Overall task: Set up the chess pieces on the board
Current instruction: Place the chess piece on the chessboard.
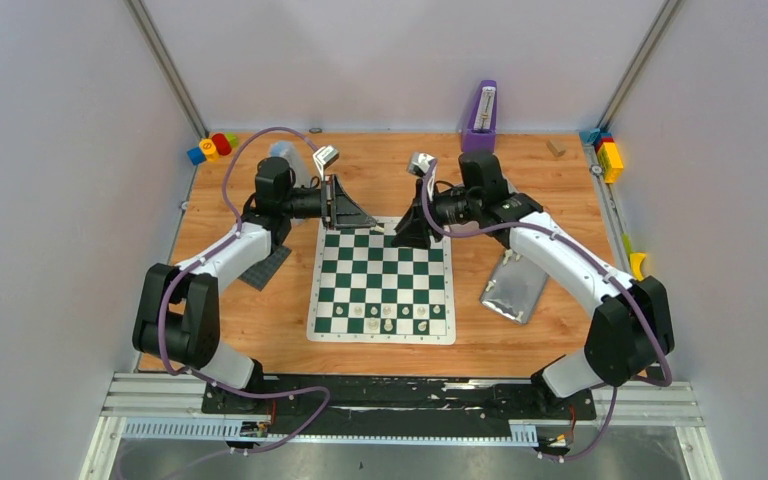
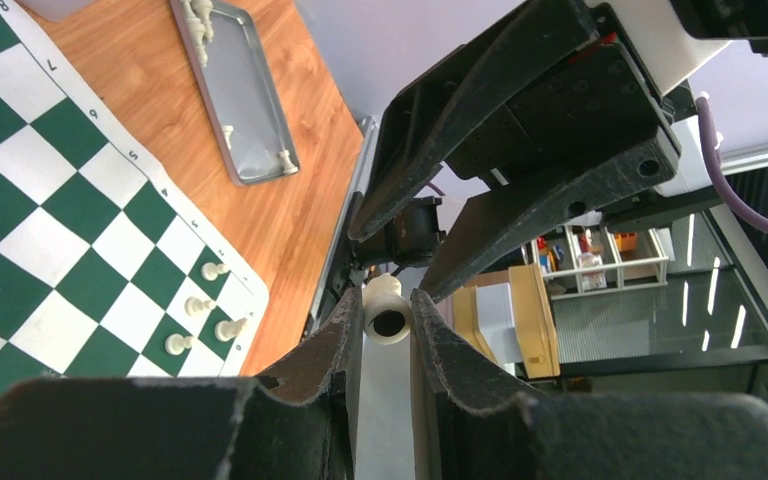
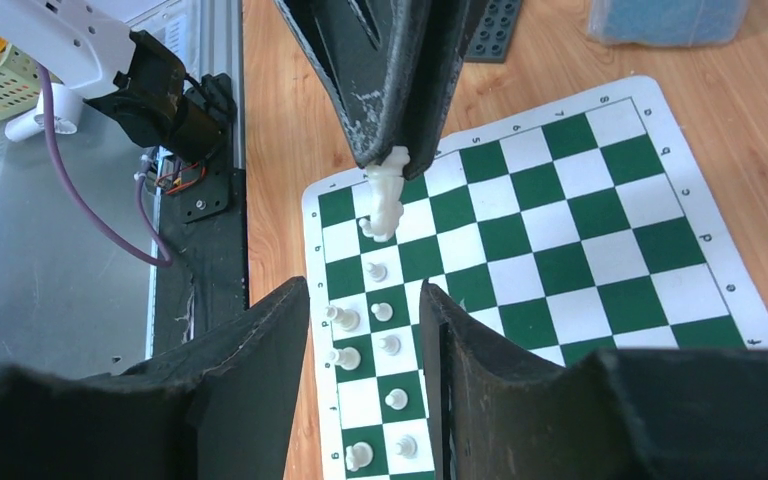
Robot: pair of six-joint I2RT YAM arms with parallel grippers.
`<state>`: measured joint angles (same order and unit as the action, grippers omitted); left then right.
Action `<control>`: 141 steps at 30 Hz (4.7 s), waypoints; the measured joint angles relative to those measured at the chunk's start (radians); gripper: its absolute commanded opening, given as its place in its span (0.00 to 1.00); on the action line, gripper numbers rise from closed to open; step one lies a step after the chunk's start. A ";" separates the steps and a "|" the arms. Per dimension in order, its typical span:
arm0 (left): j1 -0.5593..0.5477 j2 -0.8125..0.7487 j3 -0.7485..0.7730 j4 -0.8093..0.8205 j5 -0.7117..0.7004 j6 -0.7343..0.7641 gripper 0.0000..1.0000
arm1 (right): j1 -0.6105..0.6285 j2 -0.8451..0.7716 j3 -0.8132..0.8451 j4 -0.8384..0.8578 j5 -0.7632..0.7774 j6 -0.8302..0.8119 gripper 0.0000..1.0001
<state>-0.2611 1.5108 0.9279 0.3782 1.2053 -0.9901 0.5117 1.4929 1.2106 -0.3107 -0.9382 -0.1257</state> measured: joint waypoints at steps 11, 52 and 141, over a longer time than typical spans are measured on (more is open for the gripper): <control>0.001 0.017 0.018 0.000 0.041 -0.042 0.00 | 0.061 -0.011 0.033 0.013 0.086 -0.098 0.45; 0.002 0.054 0.025 0.043 0.080 -0.127 0.00 | 0.123 -0.004 0.058 0.009 0.240 -0.218 0.28; 0.342 -0.423 0.325 -1.219 -0.938 1.097 1.00 | 0.581 0.441 0.381 -1.028 0.931 -0.621 0.00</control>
<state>0.0811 1.0882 1.2533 -0.8406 0.2672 0.1070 1.0931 1.9339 1.5917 -1.3384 -0.0071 -0.7467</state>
